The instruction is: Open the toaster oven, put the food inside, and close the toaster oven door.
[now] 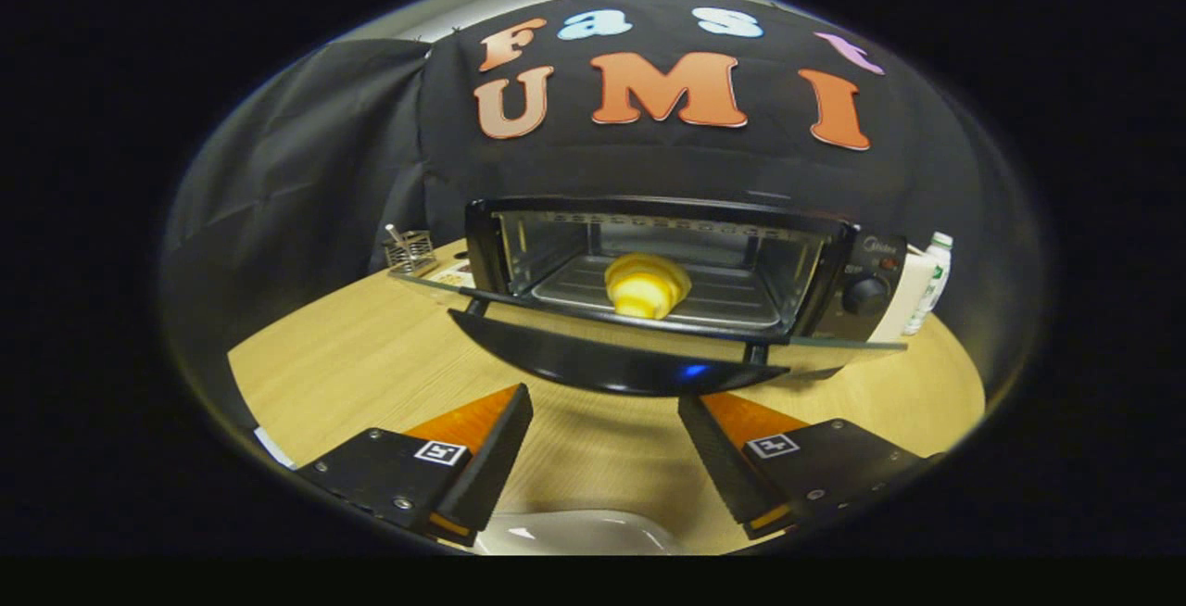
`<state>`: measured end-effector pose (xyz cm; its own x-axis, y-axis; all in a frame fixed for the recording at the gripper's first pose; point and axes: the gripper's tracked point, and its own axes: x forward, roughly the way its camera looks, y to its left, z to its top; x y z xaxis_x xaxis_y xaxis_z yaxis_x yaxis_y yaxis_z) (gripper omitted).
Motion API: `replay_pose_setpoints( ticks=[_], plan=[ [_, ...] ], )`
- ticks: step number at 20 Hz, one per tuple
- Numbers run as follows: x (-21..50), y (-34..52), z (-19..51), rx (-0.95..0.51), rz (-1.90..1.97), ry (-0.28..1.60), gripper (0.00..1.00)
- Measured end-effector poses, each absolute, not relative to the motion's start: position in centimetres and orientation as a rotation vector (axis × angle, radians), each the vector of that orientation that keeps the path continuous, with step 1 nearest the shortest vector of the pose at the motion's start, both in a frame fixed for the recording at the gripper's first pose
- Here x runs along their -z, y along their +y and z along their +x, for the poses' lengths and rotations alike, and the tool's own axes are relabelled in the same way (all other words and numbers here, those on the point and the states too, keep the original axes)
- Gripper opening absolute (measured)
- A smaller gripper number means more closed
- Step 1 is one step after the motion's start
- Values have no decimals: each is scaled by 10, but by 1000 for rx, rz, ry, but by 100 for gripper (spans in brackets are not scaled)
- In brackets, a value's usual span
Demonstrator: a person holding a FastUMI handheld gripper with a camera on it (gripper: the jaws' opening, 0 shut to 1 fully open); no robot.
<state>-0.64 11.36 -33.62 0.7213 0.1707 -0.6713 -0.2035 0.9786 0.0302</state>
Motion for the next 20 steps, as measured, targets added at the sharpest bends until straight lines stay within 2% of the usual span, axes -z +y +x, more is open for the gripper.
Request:
replay_pose_setpoints(
  ticks=[8,13,20],
  plan=[
    [323,113,34,-126,41,711,92],
    [299,100,67,-62,16,618,92],
    [232,101,61,-84,21,458,92]
  ],
)
